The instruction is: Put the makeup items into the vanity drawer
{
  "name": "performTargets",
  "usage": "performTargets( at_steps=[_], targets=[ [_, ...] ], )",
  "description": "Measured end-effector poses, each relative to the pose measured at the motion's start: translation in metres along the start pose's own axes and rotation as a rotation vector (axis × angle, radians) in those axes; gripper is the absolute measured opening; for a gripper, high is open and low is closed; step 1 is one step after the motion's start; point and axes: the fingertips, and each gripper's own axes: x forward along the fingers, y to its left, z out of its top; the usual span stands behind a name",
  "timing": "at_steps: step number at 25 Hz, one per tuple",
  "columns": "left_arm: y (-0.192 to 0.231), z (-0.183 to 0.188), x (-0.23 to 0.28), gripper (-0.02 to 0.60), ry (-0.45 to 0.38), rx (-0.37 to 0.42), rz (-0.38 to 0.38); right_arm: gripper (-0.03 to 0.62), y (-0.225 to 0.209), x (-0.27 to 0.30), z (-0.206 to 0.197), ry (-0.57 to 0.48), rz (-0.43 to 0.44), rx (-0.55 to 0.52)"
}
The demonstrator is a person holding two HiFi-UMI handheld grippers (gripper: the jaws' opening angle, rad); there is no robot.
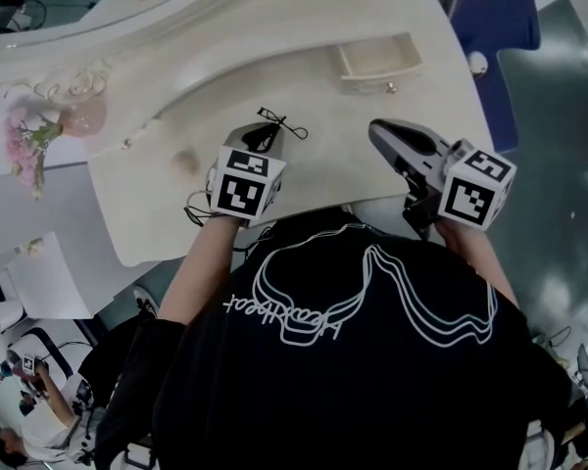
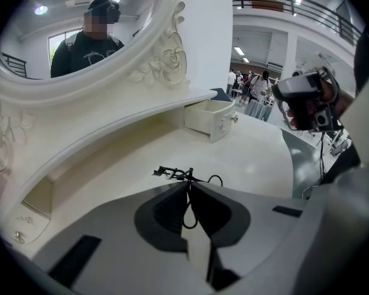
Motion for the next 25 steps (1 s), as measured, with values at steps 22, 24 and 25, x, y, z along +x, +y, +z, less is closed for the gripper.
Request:
performTargets(
  at_steps=[22, 24, 25],
  targets=[
    [-0.042, 0.102, -0.045, 0.021, -0.232, 0.016, -0.060, 0.005, 0.000, -0.035, -0.002, -0.067, -0.018, -0.009],
    [-0.046, 0.113, -0.047, 0.021, -0.252, 0.026, -0.068, 0.005, -0.001, -0.039, -0.002, -0.075, -0.025, -0.009],
    [-0.048, 0.118, -0.047, 0.021, -0.262, 0.032, -0.074, 0.005, -0.001, -0.041, -0.001, -0.079, -0.029, -0.010]
  ],
)
